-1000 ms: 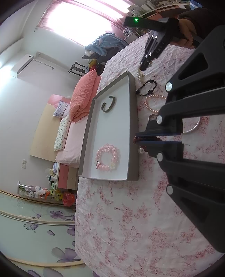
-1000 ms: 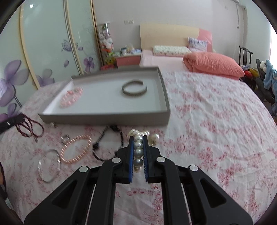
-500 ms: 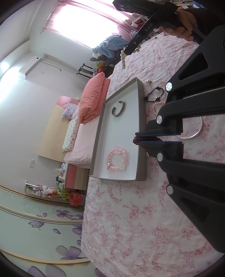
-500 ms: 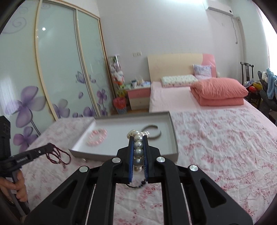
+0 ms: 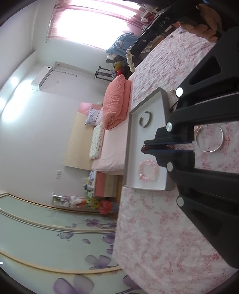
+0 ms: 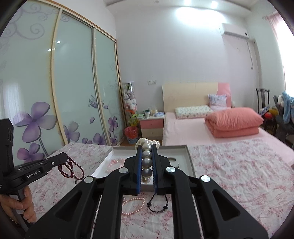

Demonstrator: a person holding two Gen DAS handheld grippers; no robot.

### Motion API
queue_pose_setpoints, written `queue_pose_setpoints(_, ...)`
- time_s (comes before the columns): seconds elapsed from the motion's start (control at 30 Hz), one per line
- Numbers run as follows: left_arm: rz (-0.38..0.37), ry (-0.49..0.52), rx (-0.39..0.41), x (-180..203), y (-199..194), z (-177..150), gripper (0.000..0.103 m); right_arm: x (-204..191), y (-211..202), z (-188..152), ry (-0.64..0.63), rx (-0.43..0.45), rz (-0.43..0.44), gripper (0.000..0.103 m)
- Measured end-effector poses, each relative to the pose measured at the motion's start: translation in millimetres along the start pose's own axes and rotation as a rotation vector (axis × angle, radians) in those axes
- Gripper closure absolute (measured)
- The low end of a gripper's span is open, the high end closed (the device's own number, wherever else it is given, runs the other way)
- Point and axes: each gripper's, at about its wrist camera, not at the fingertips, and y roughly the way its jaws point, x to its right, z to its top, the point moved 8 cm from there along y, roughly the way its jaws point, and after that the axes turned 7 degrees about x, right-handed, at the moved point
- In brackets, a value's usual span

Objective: Organize jewelry
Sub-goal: 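Carry the dark red bracelet in left tool over the tray while right tool carries the pearls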

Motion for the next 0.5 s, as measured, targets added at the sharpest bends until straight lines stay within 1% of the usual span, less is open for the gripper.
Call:
queue_pose_setpoints(0.27, 0.042, 0.079, 0.039, 17.3, -1.7, 11.1, 0.098, -1.7, -1.9, 3.1, -0.025, 0.03, -0.006, 0.093)
queue_pose_setpoints(0.5, 0.088, 0.123, 0.05, 21.8, 13.4, 20.3, 0.098, 1.6, 11.4, 8.8, -0.032, 0.037, -0.021, 0.093)
